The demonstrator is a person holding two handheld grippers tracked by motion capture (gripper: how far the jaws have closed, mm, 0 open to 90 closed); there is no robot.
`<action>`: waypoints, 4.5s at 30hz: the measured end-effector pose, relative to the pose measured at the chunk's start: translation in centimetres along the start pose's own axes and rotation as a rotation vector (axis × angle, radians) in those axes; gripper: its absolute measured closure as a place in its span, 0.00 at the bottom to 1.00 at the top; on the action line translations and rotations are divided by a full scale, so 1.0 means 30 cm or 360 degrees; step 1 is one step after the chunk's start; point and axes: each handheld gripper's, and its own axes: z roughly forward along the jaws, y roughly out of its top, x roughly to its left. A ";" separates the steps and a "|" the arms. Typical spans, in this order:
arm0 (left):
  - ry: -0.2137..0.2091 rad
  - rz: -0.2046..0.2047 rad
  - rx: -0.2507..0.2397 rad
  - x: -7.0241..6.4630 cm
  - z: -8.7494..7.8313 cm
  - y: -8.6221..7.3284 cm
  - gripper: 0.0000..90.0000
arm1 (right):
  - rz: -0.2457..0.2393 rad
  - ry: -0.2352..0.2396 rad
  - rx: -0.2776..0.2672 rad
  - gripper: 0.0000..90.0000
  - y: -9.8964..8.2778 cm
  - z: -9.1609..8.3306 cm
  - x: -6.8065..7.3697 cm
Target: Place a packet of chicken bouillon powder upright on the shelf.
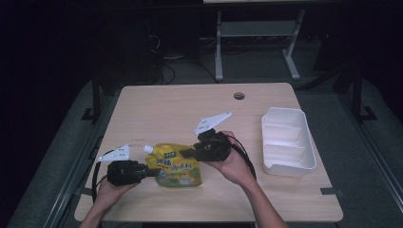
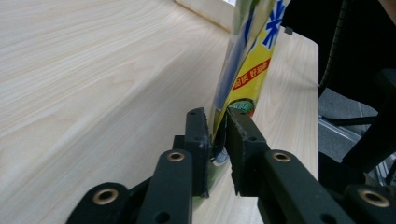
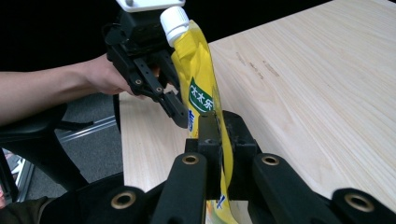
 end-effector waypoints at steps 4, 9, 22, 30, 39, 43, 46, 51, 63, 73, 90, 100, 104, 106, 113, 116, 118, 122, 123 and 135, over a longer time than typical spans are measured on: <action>-0.0006 0.0014 0.0006 -0.006 0.003 0.002 0.93 | 0.0053 0.0002 -0.0020 0.93 -0.023 -0.004 -0.024; -0.0032 0.0039 0.0003 -0.015 0.006 0.003 0.97 | 0.0099 0.0032 -0.0066 0.83 -0.043 -0.005 -0.044; -0.0030 0.0065 0.0006 -0.022 0.005 0.004 0.99 | 0.0204 0.0110 -0.0065 0.70 -0.113 0.057 -0.087; -0.0021 0.0070 0.0005 -0.026 0.007 0.004 0.99 | 0.0197 0.0111 -0.0010 0.72 -0.134 0.100 -0.077; -0.0007 0.0049 -0.0008 -0.020 0.004 0.000 0.97 | 0.0174 0.0195 -0.0010 0.90 -0.144 0.103 -0.072; -0.0010 0.0053 -0.0011 -0.021 0.003 0.000 0.96 | 0.0161 0.0221 -0.0006 0.93 -0.145 0.098 -0.066; -0.0017 0.0057 -0.0013 -0.020 0.001 0.000 0.96 | 0.0142 0.0232 -0.0007 0.95 -0.144 0.093 -0.060; -0.0025 0.0064 -0.0014 -0.022 0.002 0.001 0.96 | 0.0122 0.0233 0.0000 0.96 -0.143 0.090 -0.055; -0.0010 0.0065 -0.0014 -0.024 0.001 0.002 0.86 | 0.0057 0.0215 0.0012 0.97 -0.130 0.053 -0.035; 0.0074 0.0069 0.0018 -0.012 -0.011 -0.010 0.77 | 0.0046 0.0183 -0.0002 0.97 -0.100 -0.069 -0.073; 0.0205 0.0101 0.0113 -0.015 0.000 -0.045 0.59 | 0.0059 0.0092 -0.0040 0.97 -0.078 -0.304 -0.191; 0.0290 0.0099 0.0132 -0.023 -0.011 -0.075 0.48 | 0.0110 0.0008 -0.0057 0.97 -0.090 -0.474 -0.289; 0.0319 0.0059 0.0104 -0.013 -0.024 -0.086 0.47 | 0.0135 -0.0035 -0.0075 0.97 -0.098 -0.541 -0.338; 0.0339 0.0037 0.0093 -0.006 -0.029 -0.092 0.46 | 0.0156 -0.0055 -0.0083 0.97 -0.108 -0.582 -0.375; 0.0405 -0.0044 0.0035 0.011 -0.035 -0.114 0.40 | 0.0184 -0.0104 -0.0102 0.97 -0.130 -0.656 -0.442; 0.0435 -0.0055 0.0019 0.011 -0.036 -0.117 0.38 | 0.0202 -0.0135 -0.0117 0.97 -0.141 -0.693 -0.468; 0.0448 -0.0059 0.0015 0.012 -0.038 -0.120 0.38 | 0.0215 -0.0161 -0.0113 0.97 -0.148 -0.717 -0.487; 0.0453 -0.0073 0.0011 0.016 -0.037 -0.131 0.35 | 0.0246 -0.0219 -0.0107 0.97 -0.163 -0.763 -0.525; 0.0443 -0.0073 0.0019 0.019 -0.037 -0.133 0.35 | 0.0246 -0.0219 -0.0107 0.97 -0.163 -0.763 -0.525; 0.0465 -0.0098 0.0007 0.022 -0.050 -0.145 0.35 | 0.0351 -0.0366 -0.0071 0.97 -0.227 -0.825 -0.608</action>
